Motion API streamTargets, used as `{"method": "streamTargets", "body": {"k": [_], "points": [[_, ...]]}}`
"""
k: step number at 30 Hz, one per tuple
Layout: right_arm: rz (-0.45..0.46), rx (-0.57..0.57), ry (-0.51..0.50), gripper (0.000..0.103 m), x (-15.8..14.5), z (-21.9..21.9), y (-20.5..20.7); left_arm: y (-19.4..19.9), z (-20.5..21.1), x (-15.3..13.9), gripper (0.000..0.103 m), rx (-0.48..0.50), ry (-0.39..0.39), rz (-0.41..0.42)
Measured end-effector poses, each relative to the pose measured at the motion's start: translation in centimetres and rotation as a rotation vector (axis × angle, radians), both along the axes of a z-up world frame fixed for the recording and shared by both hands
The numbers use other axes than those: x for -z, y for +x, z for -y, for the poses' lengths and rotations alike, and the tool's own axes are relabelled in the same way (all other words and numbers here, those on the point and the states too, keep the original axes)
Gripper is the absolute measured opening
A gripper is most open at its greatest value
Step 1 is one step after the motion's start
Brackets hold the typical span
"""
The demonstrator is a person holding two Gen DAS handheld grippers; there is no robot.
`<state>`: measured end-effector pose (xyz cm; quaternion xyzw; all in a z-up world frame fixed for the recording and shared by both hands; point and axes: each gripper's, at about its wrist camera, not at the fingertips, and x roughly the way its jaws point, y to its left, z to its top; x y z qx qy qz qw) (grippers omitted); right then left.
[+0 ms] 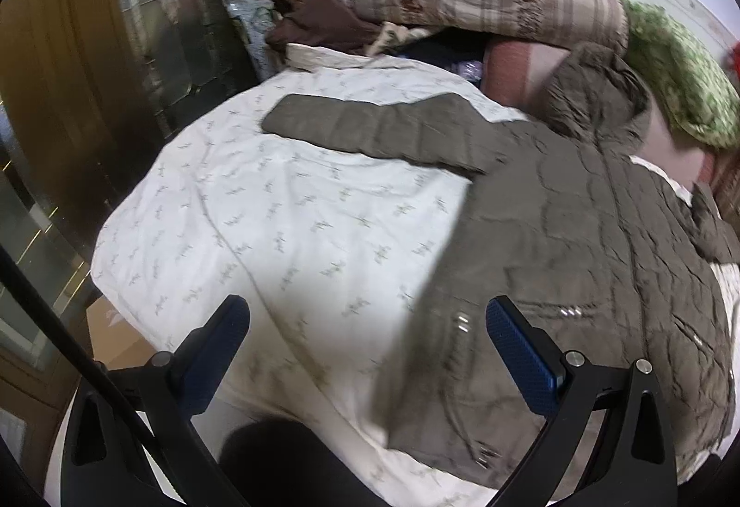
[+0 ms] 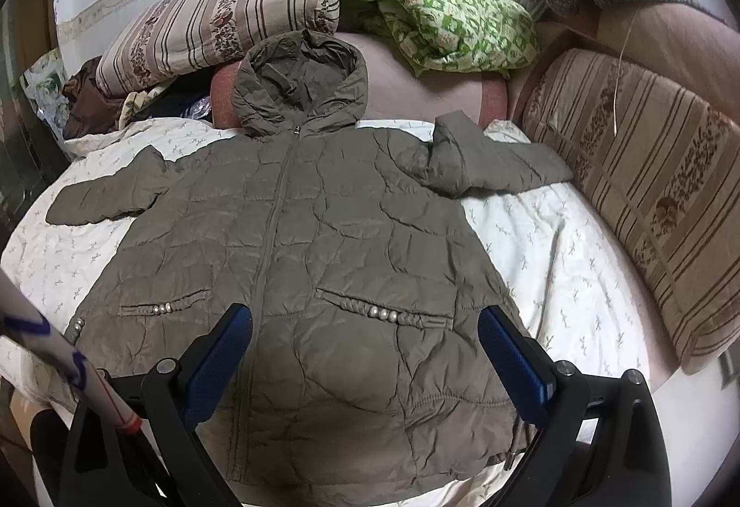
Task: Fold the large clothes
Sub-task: 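Move the left tool over the jacket toward the sleeve beside it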
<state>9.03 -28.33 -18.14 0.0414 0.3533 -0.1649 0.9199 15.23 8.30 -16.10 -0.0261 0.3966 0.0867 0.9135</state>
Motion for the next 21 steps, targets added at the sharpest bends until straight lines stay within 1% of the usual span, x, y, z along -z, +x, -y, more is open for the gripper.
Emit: {"method": "streamTargets", "body": {"k": [5, 6, 8, 10, 12, 18, 21], "points": [[-0.011, 0.017, -0.024, 0.100, -0.5, -0.3, 0.8, 1.1, -3.3, 0.5, 0.102, -0.045, -0.064, -0.007], [-0.013, 0.022, -0.023, 0.100, -0.6, -0.3, 1.0, 1.4, -3.7, 0.6, 0.102, -0.052, -0.068, -0.008], [-0.022, 0.027, -0.017, 0.100, -0.5, -0.3, 1.5, 1.9, -4.6, 0.7, 0.102, -0.064, -0.052, -0.006], [-0.032, 0.026, -0.010, 0.100, -0.4, -0.4, 2.0, 2.5, -5.4, 0.8, 0.102, -0.087, -0.015, -0.011], [-0.040, 0.019, -0.013, 0.100, -0.4, -0.7, 2.3, 3.4, -6.6, 1.0, 0.102, -0.112, 0.002, -0.018], [-0.042, 0.012, -0.028, 0.100, -0.4, -1.2, 3.2, 6.8, -10.0, 0.8, 0.102, -0.132, -0.006, -0.034], [-0.047, 0.021, -0.022, 0.100, -0.2, -0.8, 3.7, 8.5, -11.4, 0.5, 0.102, -0.159, 0.007, -0.016]]}}
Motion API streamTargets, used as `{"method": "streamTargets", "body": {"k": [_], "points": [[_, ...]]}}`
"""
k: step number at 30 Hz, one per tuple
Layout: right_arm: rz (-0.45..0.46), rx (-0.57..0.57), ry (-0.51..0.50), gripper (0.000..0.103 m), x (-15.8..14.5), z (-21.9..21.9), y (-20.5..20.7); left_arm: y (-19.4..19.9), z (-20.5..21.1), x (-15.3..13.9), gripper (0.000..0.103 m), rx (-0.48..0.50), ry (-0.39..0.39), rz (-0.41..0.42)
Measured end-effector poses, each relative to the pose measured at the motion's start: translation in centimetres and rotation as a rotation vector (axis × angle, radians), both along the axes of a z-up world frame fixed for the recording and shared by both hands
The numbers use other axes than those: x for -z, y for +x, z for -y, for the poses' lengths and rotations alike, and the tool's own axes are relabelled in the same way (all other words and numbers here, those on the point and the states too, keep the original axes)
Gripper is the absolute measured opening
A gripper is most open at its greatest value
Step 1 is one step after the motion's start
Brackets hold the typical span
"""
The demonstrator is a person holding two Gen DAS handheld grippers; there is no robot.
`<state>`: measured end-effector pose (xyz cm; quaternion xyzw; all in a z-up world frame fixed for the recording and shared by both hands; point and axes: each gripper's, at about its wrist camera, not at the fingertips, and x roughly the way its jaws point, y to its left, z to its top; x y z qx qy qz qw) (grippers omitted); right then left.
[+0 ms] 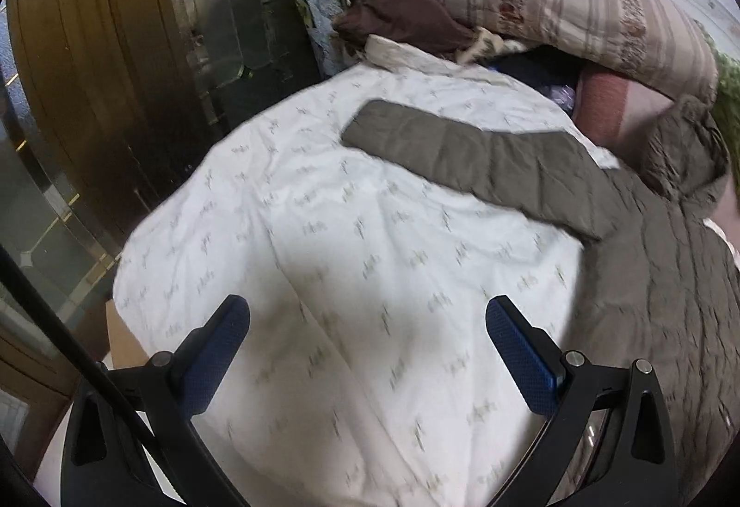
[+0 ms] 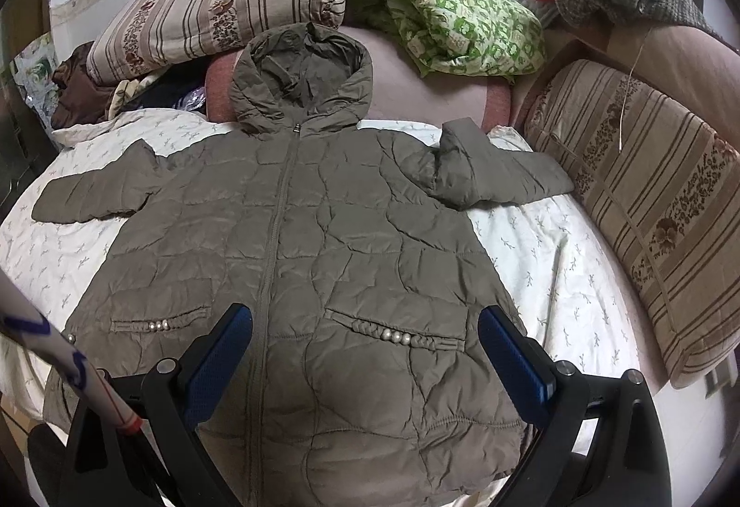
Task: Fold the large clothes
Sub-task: 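Move the left tool over the jacket toward the sleeve beside it, then close the left tool on the jacket sleeve cuff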
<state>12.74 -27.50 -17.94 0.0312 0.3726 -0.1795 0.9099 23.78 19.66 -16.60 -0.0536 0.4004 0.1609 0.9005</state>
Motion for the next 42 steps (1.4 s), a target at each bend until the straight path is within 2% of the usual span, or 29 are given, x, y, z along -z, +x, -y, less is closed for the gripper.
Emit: {"method": "streamTargets", "body": {"k": [7, 11, 15, 17, 20, 22, 23, 24, 25, 26, 27, 33, 35, 38, 39, 42], "points": [[-0.032, 0.021, 0.027, 0.100, 1.4, 1.1, 1.3, 4.1, -2.2, 1.0, 0.102, -0.051, 0.025, 0.002], [-0.052, 0.032, 0.046, 0.100, 2.3, 1.7, 2.0, 5.6, -3.6, 1.9, 0.102, -0.127, 0.046, 0.029], [-0.072, 0.042, 0.056, 0.100, 3.2, 2.0, 2.8, 8.1, -4.9, 3.4, 0.102, -0.144, 0.042, -0.038], [-0.081, 0.044, 0.055, 0.100, 3.6, 2.0, 3.2, 10.2, -5.5, 4.1, 0.102, -0.103, 0.035, -0.082], [-0.097, 0.048, 0.055, 0.100, 4.2, 2.1, 3.9, 13.0, -6.5, 4.7, 0.102, -0.056, -0.042, -0.075], [-0.106, 0.053, 0.055, 0.100, 4.6, 2.1, 4.5, 15.5, -7.8, 5.2, 0.102, -0.052, -0.143, -0.057], [-0.110, 0.056, 0.055, 0.100, 4.8, 2.1, 4.8, 16.5, -8.2, 5.4, 0.097, -0.049, -0.190, -0.055], [-0.114, 0.057, 0.053, 0.100, 5.1, 2.2, 5.0, 17.9, -9.1, 6.1, 0.085, -0.046, -0.249, -0.064], [-0.122, 0.061, 0.051, 0.100, 5.4, 2.2, 5.3, 19.5, -10.1, 7.1, 0.077, -0.049, -0.303, -0.094], [-0.129, 0.063, 0.050, 0.100, 5.6, 2.3, 5.6, 20.8, -10.7, 7.9, 0.066, -0.053, -0.342, -0.119], [-0.137, 0.066, 0.050, 0.100, 5.9, 2.4, 5.9, 21.6, -11.1, 8.6, 0.061, -0.054, -0.371, -0.129], [-0.190, 0.089, 0.039, 0.100, 7.6, 3.0, 7.6, 26.6, -13.8, 12.4, 0.062, -0.101, -0.574, -0.124], [-0.202, 0.093, 0.038, 0.100, 8.1, 3.2, 8.0, 27.4, -13.9, 12.5, 0.062, -0.107, -0.577, -0.091], [-0.211, 0.089, 0.030, 0.100, 8.6, 3.2, 8.5, 28.9, -13.8, 12.6, 0.067, -0.108, -0.560, -0.097], [-0.215, 0.085, 0.028, 0.100, 8.8, 3.1, 8.6, 29.4, -13.6, 12.6, 0.071, -0.117, -0.537, -0.099], [-0.229, 0.078, 0.031, 0.100, 9.4, 3.0, 9.0, 30.8, -12.8, 12.7, 0.072, -0.130, -0.438, -0.121]]}}
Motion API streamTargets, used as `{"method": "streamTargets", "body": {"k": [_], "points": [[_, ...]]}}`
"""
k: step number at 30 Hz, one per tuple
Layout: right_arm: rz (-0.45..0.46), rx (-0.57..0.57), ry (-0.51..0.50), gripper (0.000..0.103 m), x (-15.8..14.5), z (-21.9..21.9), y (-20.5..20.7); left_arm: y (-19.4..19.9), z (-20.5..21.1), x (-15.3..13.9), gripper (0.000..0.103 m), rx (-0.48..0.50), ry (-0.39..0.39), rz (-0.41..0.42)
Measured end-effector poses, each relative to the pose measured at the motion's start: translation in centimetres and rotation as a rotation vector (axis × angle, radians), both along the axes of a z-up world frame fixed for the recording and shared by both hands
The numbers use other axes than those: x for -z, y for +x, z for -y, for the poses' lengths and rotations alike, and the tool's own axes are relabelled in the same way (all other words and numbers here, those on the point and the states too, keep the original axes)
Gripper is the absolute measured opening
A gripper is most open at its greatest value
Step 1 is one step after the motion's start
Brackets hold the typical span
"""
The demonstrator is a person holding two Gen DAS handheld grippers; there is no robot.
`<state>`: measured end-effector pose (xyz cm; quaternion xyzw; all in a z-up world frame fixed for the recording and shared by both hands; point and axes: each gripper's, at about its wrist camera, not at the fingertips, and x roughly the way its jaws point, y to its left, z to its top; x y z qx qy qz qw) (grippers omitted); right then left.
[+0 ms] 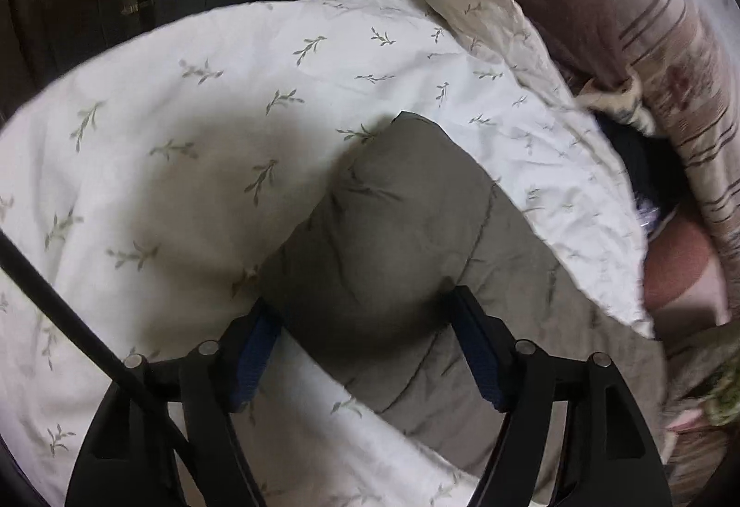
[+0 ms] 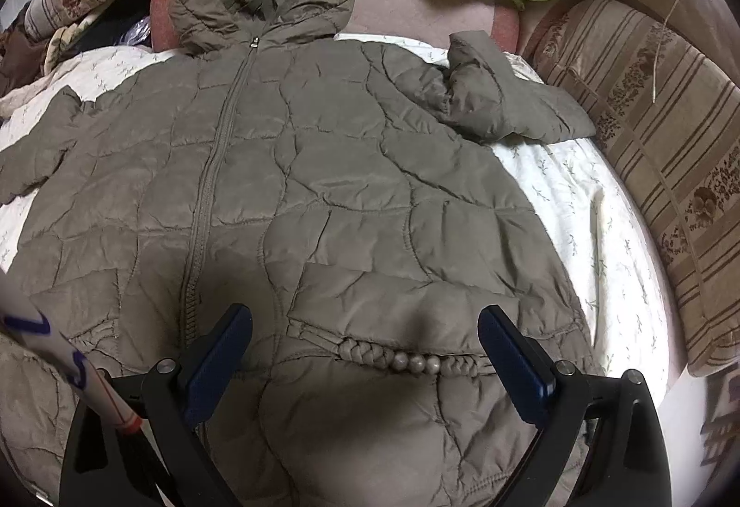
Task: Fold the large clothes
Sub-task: 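Close the left tool on the jacket sleeve cuff, then lift the held sleeve and fold it across the jacket body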
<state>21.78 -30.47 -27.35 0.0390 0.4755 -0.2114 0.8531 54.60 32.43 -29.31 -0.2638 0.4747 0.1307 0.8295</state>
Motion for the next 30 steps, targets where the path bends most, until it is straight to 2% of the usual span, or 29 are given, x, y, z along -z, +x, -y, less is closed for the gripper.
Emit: {"method": "streamTargets", "body": {"k": [1, 2, 3, 5, 8, 13, 17, 20, 23, 25, 28, 30], "points": [[-0.003, -0.002, 0.001, 0.100, 0.1, 0.0, 0.0, 0.3, 0.4, -0.1, 0.072, 0.005, 0.038, -0.020], [-0.002, -0.005, 0.000, 0.100, 0.2, 0.0, 0.0, 0.4, 0.8, -0.2, 0.060, 0.008, 0.072, -0.038], [0.001, -0.008, -0.002, 0.100, 0.2, 0.0, -0.1, 0.4, 1.1, -0.6, 0.036, 0.011, 0.089, -0.046], [0.012, -0.012, -0.007, 0.100, -0.1, 0.2, -0.4, -0.1, 1.5, -1.9, 0.025, 0.028, 0.052, -0.030], [0.050, -0.004, 0.002, 0.100, -1.0, 1.1, -1.2, -1.8, 2.7, -5.0, 0.022, 0.043, 0.074, 0.036], [0.095, 0.027, 0.057, 0.100, -1.8, 2.6, -2.8, -5.7, 7.5, -11.8, 0.020, 0.152, 0.092, 0.156], [0.131, 0.031, 0.100, 0.100, -2.4, 3.3, -4.5, -8.8, 13.7, -17.0, 0.020, 0.291, 0.091, 0.239], [0.162, 0.034, 0.116, 0.100, -3.0, 3.8, -5.9, -11.3, 20.1, -19.9, 0.020, 0.421, 0.058, 0.291], [0.196, 0.052, 0.148, 0.100, -3.7, 5.0, -7.5, -13.5, 26.3, -20.9, 0.020, 0.541, 0.027, 0.317], [0.213, 0.067, 0.164, 0.100, -4.0, 5.8, -8.4, -14.4, 29.8, -20.7, 0.020, 0.598, 0.007, 0.317], [0.225, 0.086, 0.195, 0.100, -4.2, 7.1, -9.8, -15.6, 35.4, -18.6, 0.020, 0.678, -0.068, 0.281], [0.228, 0.092, 0.212, 0.100, -4.2, 7.8, -10.5, -16.3, 38.8, -16.7, 0.020, 0.708, -0.080, 0.248]]}}
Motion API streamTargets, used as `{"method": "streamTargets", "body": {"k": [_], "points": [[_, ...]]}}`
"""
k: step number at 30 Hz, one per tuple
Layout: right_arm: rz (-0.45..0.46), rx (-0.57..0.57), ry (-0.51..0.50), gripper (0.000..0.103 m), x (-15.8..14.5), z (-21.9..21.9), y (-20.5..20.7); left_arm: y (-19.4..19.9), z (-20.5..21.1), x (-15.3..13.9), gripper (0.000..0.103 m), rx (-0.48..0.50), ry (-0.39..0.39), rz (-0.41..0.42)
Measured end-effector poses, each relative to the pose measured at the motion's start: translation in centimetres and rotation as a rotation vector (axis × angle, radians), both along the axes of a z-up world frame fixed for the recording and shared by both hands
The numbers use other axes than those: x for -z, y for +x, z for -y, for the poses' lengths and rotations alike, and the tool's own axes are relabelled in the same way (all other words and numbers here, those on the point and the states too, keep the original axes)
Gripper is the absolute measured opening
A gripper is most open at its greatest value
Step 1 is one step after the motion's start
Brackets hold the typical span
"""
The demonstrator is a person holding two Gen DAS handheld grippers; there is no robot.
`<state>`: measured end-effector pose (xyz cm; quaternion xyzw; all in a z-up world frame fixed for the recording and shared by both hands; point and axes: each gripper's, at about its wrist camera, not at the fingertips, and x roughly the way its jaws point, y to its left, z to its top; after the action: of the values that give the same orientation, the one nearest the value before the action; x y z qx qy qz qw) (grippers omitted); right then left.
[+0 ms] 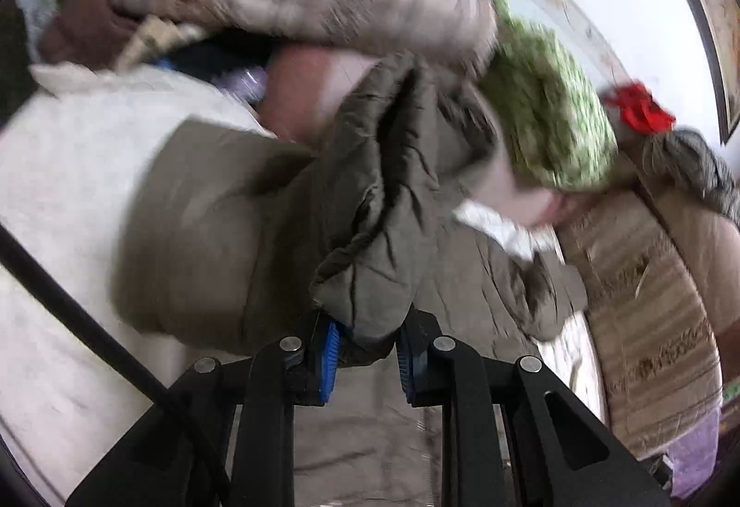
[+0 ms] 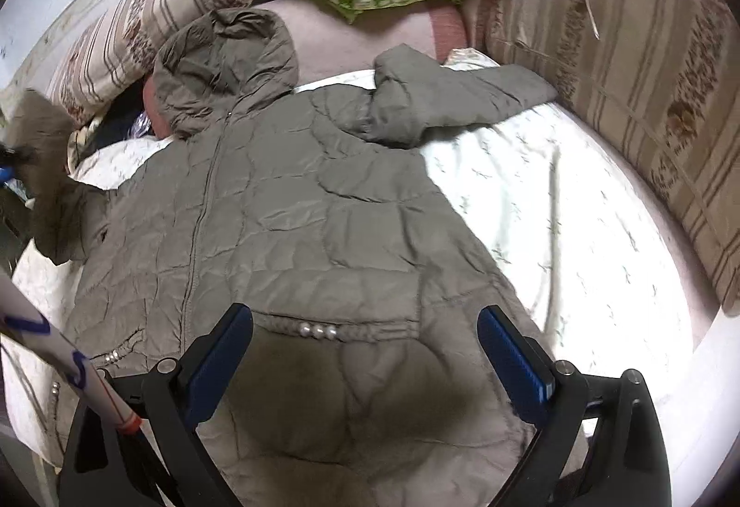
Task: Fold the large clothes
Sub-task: 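Lift the held sleeve and fold it across the jacket body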
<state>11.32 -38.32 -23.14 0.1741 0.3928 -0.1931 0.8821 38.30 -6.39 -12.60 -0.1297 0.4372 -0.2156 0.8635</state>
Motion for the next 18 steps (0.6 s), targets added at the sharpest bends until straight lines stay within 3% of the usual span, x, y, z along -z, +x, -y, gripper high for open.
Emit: {"method": "streamTargets", "body": {"k": [3, 6, 8, 10, 14, 18], "points": [[0.008, 0.009, 0.023, 0.100, 0.1, 1.1, -1.0, -0.9, 4.1, 2.9, 0.023, 0.020, 0.060, -0.034], [0.012, 0.013, 0.037, 0.100, 0.0, 2.2, -1.4, -1.3, 6.7, 5.3, 0.031, 0.017, 0.127, -0.084], [0.017, 0.007, 0.046, 0.100, -0.2, 2.7, -1.2, -1.9, 6.6, 5.9, 0.037, 0.021, 0.117, -0.116], [0.025, -0.009, 0.066, 0.100, -0.5, 3.0, -0.6, -3.1, 5.5, 5.5, 0.043, 0.026, 0.059, -0.128], [0.037, -0.090, 0.141, 0.100, -0.8, 2.6, 1.9, -6.7, 3.1, 2.5, 0.061, 0.008, 0.040, -0.036], [0.042, -0.176, 0.194, 0.100, -0.3, 0.8, 6.3, -11.3, 0.8, 0.2, 0.065, -0.085, 0.197, 0.093]]}}
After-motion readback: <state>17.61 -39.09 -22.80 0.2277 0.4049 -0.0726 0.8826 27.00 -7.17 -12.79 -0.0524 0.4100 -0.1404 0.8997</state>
